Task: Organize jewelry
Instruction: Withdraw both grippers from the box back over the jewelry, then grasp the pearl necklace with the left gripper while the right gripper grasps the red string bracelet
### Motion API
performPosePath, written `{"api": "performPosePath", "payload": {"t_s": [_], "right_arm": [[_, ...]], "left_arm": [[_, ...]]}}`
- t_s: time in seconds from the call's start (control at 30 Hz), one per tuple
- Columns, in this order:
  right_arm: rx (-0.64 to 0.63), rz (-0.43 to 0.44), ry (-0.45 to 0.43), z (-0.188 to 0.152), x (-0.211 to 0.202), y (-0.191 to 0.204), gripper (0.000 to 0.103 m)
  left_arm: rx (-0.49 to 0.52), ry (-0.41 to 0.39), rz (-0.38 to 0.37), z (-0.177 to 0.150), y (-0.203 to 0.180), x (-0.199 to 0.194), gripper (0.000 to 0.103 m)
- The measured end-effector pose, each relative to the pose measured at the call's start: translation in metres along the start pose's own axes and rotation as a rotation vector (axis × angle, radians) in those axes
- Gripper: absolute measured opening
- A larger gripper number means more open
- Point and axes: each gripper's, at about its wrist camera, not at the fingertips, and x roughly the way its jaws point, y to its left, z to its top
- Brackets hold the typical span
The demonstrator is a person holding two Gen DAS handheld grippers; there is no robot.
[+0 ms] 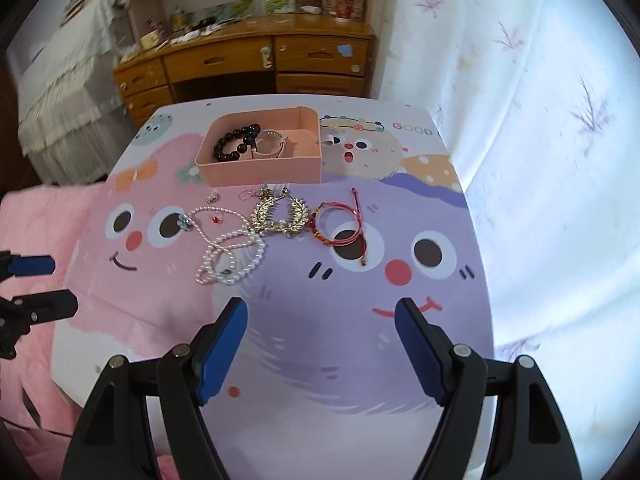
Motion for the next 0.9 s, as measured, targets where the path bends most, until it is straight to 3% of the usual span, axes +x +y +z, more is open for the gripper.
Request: {"api": "performPosePath", "payload": {"t_s": [0.17, 0.37, 0.6, 0.7, 0.73, 0.9], "right_arm": [[-0.198, -0.027, 0.022, 0.004, 0.020, -0.007, 0.077], [-0.406, 0.017, 0.017, 0.001, 0.055, -0.015, 0.077], [-0.477, 0.112, -0.042, -0.001, 0.091, -0.026, 0.077], [-0.482, 0.132, -0.091, 0.001, 0.103, -0.030, 0.077], [-0.479, 0.136, -0.108, 0.003, 0.108, -0.031, 0.077], [-0.400, 0.174, -0.140, 0.011, 0.130, -0.041, 0.077]], "left_arm": [[0.021, 0.015, 0.101, 0.005, -0.028, 0.021, 0.095], [-0.018, -0.006, 0.147, 0.013, -0.057, 0.052, 0.095], [-0.081, -0.088, 0.218, 0.026, -0.071, 0.083, 0.093], [-0.086, -0.132, 0.227, 0.031, -0.073, 0.089, 0.081], [-0.075, -0.137, 0.233, 0.033, -0.074, 0.091, 0.073], [-0.010, -0.114, 0.290, 0.041, -0.080, 0.110, 0.050]]}}
